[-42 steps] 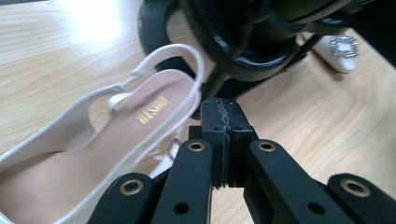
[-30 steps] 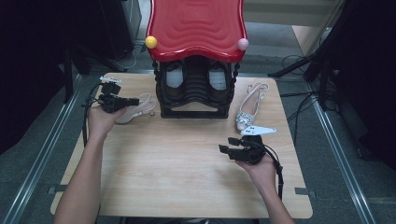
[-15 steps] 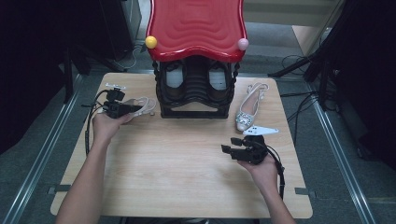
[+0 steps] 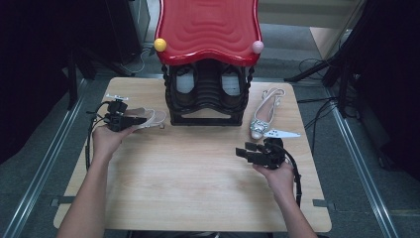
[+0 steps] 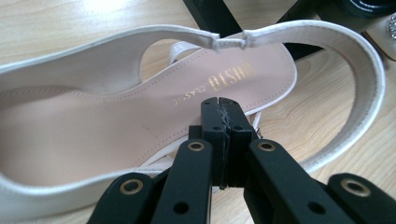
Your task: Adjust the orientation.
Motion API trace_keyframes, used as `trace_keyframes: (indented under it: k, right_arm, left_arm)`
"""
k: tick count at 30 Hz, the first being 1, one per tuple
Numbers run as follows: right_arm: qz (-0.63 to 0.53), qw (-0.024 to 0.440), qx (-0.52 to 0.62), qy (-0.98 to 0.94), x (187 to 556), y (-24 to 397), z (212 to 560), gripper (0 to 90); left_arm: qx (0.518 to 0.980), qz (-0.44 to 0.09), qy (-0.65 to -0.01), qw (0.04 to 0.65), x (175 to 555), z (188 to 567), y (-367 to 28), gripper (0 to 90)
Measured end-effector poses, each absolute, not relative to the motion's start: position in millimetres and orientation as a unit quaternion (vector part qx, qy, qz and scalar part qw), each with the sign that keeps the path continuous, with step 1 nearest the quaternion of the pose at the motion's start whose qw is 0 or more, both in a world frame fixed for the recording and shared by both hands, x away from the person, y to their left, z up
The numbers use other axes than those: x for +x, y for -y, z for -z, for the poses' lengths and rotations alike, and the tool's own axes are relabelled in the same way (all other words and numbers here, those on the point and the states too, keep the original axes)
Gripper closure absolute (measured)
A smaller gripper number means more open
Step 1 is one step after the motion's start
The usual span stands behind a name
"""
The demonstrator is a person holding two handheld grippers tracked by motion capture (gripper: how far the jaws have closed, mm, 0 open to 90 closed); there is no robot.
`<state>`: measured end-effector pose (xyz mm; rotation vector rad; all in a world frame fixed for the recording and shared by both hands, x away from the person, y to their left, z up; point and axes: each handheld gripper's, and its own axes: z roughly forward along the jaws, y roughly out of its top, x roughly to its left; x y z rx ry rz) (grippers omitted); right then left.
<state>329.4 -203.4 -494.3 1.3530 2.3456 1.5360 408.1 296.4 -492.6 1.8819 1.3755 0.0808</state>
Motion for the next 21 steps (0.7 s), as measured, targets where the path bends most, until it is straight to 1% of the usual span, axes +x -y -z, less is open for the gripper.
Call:
trace_keyframes:
  k: [14, 21]
  right_arm:
    - [-0.475, 0.031, 0.422, -0.772, 342, 193, 497, 43.0]
    - [-0.469, 0.025, 0.423, -0.775, 346, 189, 499, 43.4]
  left_arm:
    - [0.737, -0.031, -0.552, 0.389, 394, 495, -311, 90.0]
    - [0.727, -0.032, -0.567, 0.387, 387, 495, -322, 90.0]
